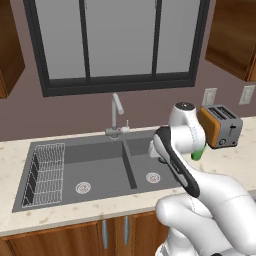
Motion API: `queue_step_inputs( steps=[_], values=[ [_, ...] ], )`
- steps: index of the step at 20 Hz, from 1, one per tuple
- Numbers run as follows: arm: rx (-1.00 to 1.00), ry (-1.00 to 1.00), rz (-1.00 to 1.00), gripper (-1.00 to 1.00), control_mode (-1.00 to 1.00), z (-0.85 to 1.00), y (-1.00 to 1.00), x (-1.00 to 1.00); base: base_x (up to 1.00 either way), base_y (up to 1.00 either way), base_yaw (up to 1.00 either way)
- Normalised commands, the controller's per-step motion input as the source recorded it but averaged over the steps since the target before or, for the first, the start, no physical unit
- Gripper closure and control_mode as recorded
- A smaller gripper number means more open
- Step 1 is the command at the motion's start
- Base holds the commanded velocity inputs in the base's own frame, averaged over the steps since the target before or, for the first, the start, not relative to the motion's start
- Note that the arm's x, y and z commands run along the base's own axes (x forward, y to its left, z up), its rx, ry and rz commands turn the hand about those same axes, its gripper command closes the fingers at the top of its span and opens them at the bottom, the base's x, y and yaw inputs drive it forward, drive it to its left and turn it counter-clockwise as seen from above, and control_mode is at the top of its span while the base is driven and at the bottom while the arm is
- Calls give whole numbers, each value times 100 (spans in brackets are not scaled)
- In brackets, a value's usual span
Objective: Move any existing items from the left basin to the right basin for drying. Then move the cup from the counter to the left basin of the sink for washing.
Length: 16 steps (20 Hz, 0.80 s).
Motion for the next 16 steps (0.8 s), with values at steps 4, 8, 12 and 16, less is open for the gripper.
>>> queue_step_inputs(
  steps=[4, 8, 12, 16],
  values=[
    [0, 2, 0, 100, -100, -29, -25, 16, 0, 0, 0],
    [0, 4, 0, 100, -100, -25, -16, 30, 0, 0, 0],
    [0, 6, 0, 100, -100, -22, -5, 43, 0, 0, 0],
    [0, 9, 0, 100, -100, -20, 0, 50, 0, 0, 0]
  ],
)
